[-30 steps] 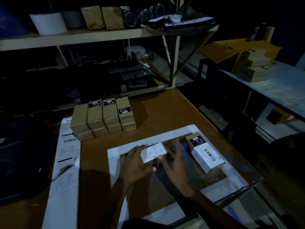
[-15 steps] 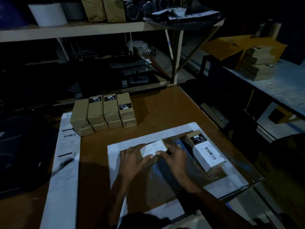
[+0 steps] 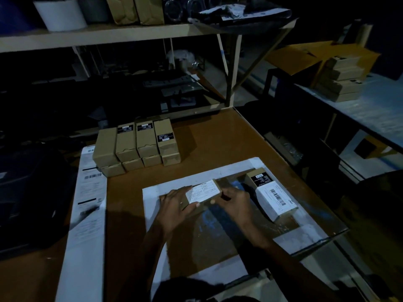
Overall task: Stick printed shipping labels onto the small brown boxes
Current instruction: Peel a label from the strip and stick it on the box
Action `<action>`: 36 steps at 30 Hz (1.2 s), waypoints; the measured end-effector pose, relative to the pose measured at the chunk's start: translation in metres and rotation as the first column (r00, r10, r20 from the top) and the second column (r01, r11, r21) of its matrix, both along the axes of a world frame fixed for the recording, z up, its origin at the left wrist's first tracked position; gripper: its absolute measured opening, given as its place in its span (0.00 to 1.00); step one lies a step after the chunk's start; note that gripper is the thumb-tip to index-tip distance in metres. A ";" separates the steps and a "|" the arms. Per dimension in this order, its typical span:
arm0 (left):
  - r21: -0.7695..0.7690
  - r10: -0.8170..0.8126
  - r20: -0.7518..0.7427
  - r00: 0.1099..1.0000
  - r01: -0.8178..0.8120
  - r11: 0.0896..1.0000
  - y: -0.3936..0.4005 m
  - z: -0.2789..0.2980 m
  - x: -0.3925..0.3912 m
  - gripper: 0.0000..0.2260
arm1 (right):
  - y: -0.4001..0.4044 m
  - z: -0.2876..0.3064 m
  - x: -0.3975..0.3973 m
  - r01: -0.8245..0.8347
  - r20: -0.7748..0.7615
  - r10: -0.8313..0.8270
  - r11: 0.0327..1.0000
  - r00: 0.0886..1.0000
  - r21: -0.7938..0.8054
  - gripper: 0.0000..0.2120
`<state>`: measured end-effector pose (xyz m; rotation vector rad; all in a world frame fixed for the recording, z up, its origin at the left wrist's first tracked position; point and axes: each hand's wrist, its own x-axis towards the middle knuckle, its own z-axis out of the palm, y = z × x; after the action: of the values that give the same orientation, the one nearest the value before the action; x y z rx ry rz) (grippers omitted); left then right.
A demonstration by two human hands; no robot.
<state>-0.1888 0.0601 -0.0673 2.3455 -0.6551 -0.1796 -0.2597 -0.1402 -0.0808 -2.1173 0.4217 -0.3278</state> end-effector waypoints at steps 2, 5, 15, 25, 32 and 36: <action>0.002 -0.010 0.002 1.000 0.010 1.000 0.001 0.000 0.001 0.32 | 0.009 0.007 0.002 0.023 -0.075 -0.024 1.000 0.997 -0.016 0.14; 0.011 -0.007 -0.009 1.000 0.007 1.000 0.001 -0.001 0.002 0.31 | 0.015 0.007 0.006 0.083 -0.096 -0.086 0.996 0.992 -0.035 0.14; -0.113 0.089 -0.194 0.977 -0.113 0.987 0.002 0.000 0.002 0.37 | 0.049 -0.003 -0.006 -0.017 -0.156 -0.058 0.895 0.986 -0.445 0.25; -0.219 0.140 -0.287 0.948 -0.208 0.953 -0.001 0.006 -0.001 0.46 | 0.041 0.018 0.012 -0.176 -0.296 -0.044 0.716 0.954 -0.676 0.29; -0.229 0.101 -0.282 0.954 -0.169 0.958 0.001 0.004 -0.003 0.47 | 0.031 0.022 0.001 -0.285 -0.294 0.100 0.653 0.951 -0.701 0.31; -0.249 0.107 -0.264 0.959 -0.175 0.953 0.000 0.002 -0.004 0.46 | 0.036 0.014 0.000 -0.190 -0.303 -0.011 0.759 0.953 -0.622 0.26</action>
<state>-0.1931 0.0598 -0.0656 2.0534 -0.3612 -0.2935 -0.2598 -0.1046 -0.0667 -2.8850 0.4070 -0.1016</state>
